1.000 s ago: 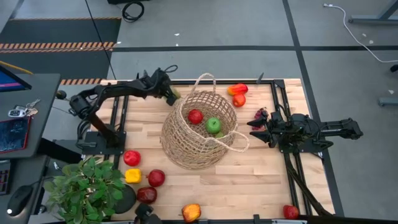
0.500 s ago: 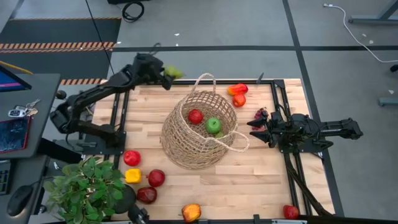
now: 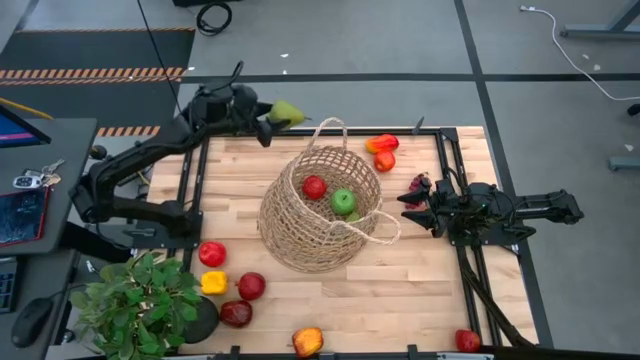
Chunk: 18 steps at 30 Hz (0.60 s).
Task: Build produce basket
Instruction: Put the green pear into the basket
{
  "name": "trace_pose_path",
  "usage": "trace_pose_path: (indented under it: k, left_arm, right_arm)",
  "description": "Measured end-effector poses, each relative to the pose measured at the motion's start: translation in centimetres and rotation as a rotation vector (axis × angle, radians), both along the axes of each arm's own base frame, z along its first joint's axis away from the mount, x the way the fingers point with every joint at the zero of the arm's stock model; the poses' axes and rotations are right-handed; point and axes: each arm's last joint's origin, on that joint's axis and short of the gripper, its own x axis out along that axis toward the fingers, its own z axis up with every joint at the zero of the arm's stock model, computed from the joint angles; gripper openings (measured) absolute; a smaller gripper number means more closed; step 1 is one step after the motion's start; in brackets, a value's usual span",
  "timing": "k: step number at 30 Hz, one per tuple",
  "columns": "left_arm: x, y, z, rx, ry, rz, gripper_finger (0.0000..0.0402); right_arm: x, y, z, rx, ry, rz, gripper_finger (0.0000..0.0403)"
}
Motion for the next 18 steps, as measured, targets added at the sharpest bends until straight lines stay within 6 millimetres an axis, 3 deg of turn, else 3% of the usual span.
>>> trace_pose_path:
  k: [10,18]
  left_arm:
    - [2.5,-4.1,1.5,0.380,0.027,-0.253,0.0346]
    - [3.9,-7.5,1.9,0.909,0.134,-0.460,0.0346]
  right_arm:
    - [0.0,0.0,0.0,0.000,0.000,0.000,0.0284]
    - [0.0,0.0,0.0,0.000,0.000,0.000,0.0284]
